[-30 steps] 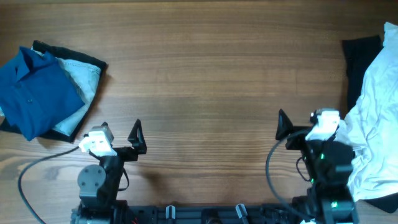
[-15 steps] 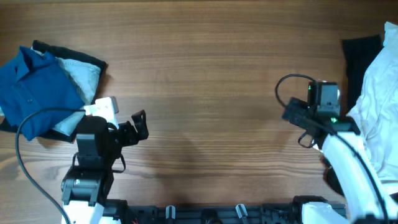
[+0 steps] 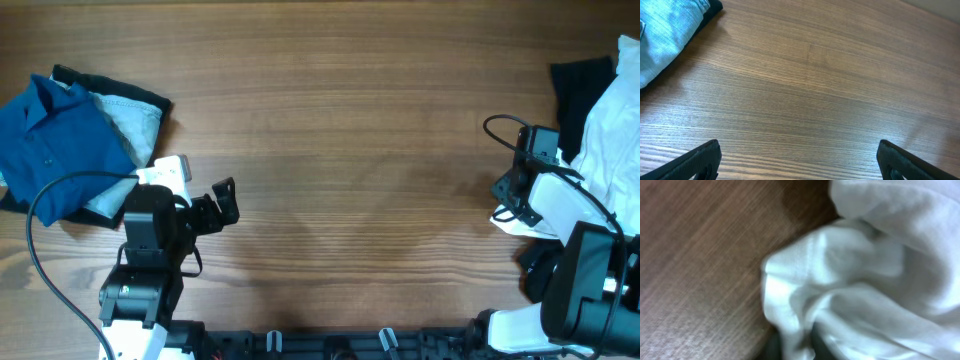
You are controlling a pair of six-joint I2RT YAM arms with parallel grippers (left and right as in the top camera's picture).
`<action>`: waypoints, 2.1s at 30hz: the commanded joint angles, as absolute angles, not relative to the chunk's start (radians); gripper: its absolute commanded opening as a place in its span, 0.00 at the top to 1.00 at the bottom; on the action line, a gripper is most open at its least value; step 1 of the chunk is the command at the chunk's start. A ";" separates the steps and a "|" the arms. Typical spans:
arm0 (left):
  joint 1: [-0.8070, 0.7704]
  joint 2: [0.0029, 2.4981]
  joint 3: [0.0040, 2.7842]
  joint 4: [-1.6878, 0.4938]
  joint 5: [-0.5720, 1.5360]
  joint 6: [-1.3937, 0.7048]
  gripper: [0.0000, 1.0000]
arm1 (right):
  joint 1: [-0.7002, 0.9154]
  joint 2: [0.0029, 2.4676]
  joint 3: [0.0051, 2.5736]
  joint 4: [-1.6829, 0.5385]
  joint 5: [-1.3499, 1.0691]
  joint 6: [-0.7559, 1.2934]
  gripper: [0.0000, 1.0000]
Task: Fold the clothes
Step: 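Grasp the crumpled white shirt with the right gripper and drag it leftward, then grasp the white shirt's left edge with the left gripper and pull left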
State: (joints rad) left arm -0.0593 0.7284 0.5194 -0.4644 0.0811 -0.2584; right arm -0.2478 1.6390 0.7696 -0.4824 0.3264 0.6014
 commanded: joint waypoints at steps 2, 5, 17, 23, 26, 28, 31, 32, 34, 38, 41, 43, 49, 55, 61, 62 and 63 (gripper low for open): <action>-0.065 0.730 0.535 -0.461 0.100 -0.270 0.00 | -0.257 1.618 0.774 -0.533 0.278 0.587 0.96; -0.065 0.730 0.535 -0.461 0.100 -0.270 0.00 | -0.257 1.469 0.888 -0.616 0.176 0.441 0.96; -0.065 0.730 0.535 -0.461 0.100 -0.270 0.00 | -0.008 1.177 1.131 -0.700 -0.739 -0.159 0.96; -0.065 0.730 0.535 -0.461 0.100 -0.271 0.00 | 0.385 1.367 1.131 -0.386 -0.743 -0.158 0.96; -0.065 0.730 0.535 -0.461 0.101 -0.271 0.00 | 0.471 1.449 1.131 -0.178 -0.696 -0.144 0.96; -0.065 0.730 0.535 -0.461 0.101 -0.271 0.00 | 0.477 1.496 1.131 -0.072 -0.383 0.036 0.82; -0.065 0.730 0.535 -0.463 0.101 -0.271 0.00 | 0.461 1.511 1.131 -0.090 0.053 0.190 0.10; -0.065 0.730 0.535 -0.463 0.101 -0.271 0.00 | 0.453 1.502 1.131 -0.113 0.124 0.191 0.00; -0.065 0.730 0.535 -0.456 0.106 -0.271 0.00 | 0.436 1.466 1.131 -0.194 0.277 0.240 0.00; -0.066 0.745 0.535 -0.398 0.216 -0.328 0.00 | 0.348 1.355 1.131 -0.501 0.429 0.451 0.00; -0.078 0.821 0.535 -0.329 0.327 -0.418 0.04 | 0.271 1.317 1.131 -0.711 0.355 0.478 0.00; -0.133 0.941 0.535 -0.263 0.341 -0.477 0.04 | 0.226 1.313 1.131 -0.825 0.322 0.481 0.00; -0.366 1.307 0.535 0.025 0.351 -0.537 0.06 | 0.162 1.312 1.131 -0.916 0.278 0.530 0.00; -0.613 1.770 0.544 0.564 0.347 -0.537 0.10 | 0.162 1.312 1.131 -0.933 0.252 0.525 0.00; -0.634 1.887 0.616 0.582 0.344 -0.535 0.71 | 0.161 1.312 1.131 -0.933 0.237 0.525 0.00; -0.630 1.883 0.626 0.598 0.344 -0.536 0.96 | 0.161 1.312 1.131 -0.933 0.237 0.525 0.00; -0.625 1.874 0.634 0.609 0.344 -0.536 0.96 | 0.161 1.312 1.131 -0.933 0.237 0.525 0.00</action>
